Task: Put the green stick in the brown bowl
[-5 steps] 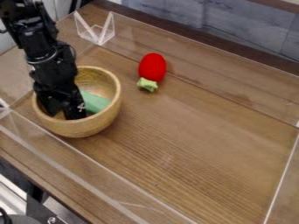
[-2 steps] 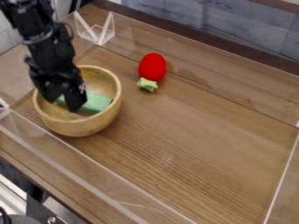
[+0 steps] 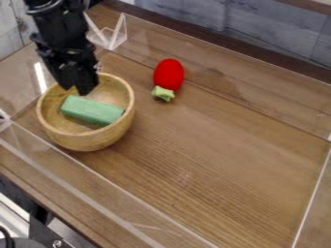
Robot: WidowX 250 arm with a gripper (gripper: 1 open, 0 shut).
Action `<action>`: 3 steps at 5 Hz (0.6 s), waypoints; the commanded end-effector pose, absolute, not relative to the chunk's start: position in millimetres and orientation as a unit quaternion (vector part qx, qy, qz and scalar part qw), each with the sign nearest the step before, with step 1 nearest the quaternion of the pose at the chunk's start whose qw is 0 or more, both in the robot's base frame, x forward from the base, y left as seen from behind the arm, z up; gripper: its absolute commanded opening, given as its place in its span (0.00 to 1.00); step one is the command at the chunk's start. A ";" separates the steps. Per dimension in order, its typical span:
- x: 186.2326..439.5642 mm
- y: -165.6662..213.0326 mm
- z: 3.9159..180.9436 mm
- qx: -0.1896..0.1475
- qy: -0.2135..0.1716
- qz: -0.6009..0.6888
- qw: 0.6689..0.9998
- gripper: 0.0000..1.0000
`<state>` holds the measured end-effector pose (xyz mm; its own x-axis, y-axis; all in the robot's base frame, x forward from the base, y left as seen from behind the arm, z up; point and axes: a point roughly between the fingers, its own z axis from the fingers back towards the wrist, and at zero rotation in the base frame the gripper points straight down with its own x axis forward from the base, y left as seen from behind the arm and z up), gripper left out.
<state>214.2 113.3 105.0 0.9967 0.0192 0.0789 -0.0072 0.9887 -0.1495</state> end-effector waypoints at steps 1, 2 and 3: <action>221.2 109.8 124.5 -0.056 -0.068 0.004 0.996 1.00; 222.9 104.5 125.5 -0.055 -0.071 0.008 0.996 1.00; 222.7 101.7 125.3 -0.054 -0.072 0.015 0.996 1.00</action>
